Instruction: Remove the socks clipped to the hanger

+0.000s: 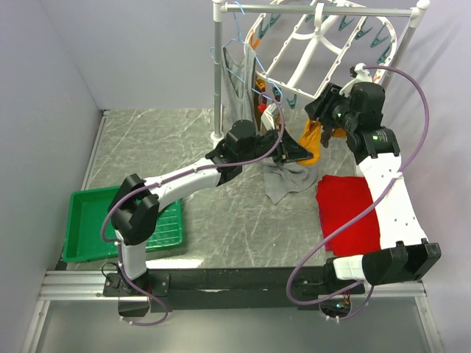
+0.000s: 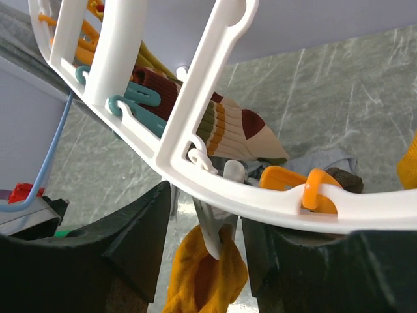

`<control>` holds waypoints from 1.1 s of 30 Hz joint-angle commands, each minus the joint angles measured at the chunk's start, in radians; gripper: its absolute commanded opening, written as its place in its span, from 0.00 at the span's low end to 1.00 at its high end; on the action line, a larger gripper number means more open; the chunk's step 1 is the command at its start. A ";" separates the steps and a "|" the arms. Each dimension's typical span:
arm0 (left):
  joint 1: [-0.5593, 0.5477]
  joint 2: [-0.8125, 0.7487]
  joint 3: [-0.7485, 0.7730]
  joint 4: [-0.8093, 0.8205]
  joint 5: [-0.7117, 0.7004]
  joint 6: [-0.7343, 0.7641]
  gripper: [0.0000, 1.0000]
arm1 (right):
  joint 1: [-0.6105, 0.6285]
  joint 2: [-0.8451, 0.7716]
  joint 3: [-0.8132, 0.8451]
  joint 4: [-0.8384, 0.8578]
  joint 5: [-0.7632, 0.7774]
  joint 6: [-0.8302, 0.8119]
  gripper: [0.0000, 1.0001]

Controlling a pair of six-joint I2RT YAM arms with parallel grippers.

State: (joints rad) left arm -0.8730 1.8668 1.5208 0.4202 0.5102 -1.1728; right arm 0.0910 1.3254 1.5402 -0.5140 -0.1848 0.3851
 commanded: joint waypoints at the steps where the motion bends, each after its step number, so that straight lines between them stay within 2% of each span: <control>1: -0.009 -0.067 -0.002 0.032 0.022 -0.005 0.07 | -0.010 -0.012 -0.006 0.085 -0.021 0.015 0.52; 4: -0.012 -0.069 -0.005 0.032 0.021 -0.005 0.07 | -0.013 -0.014 -0.006 0.081 -0.012 0.023 0.47; 10: -0.014 -0.072 -0.034 0.042 0.024 -0.014 0.07 | -0.011 -0.022 -0.020 0.091 0.010 0.044 0.26; 13: -0.021 -0.081 -0.063 0.043 0.021 -0.014 0.06 | -0.013 -0.014 -0.011 0.080 0.022 0.044 0.10; 14: -0.024 -0.084 -0.071 0.042 0.021 -0.014 0.06 | -0.013 -0.011 -0.008 0.075 0.025 0.044 0.00; 20: -0.037 -0.149 -0.166 0.000 0.022 0.025 0.04 | -0.011 -0.008 -0.003 0.055 0.019 0.035 0.00; 24: -0.038 -0.265 -0.260 -0.222 -0.059 0.162 0.02 | -0.011 0.000 0.011 0.013 0.027 0.021 0.05; 25: -0.040 -0.323 -0.273 -0.353 -0.093 0.232 0.02 | -0.013 0.004 0.027 -0.003 0.036 0.018 0.09; 27: -0.041 -0.423 -0.322 -0.473 -0.218 0.283 0.01 | -0.010 0.014 0.040 -0.029 0.039 0.011 0.11; 28: -0.040 -0.458 -0.341 -0.591 -0.258 0.303 0.01 | -0.011 0.014 0.041 -0.031 0.041 0.008 0.12; 29: -0.038 -0.495 -0.361 -0.633 -0.356 0.303 0.01 | -0.011 0.012 0.040 -0.031 0.048 0.006 0.12; 33: -0.032 -0.723 -0.503 -0.783 -0.507 0.262 0.01 | -0.011 -0.002 0.040 -0.034 0.054 0.003 0.16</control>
State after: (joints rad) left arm -0.9092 1.3239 1.1114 -0.1326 0.2237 -0.9470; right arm 0.0849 1.3312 1.5379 -0.5282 -0.1501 0.4099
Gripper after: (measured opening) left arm 0.077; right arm 0.356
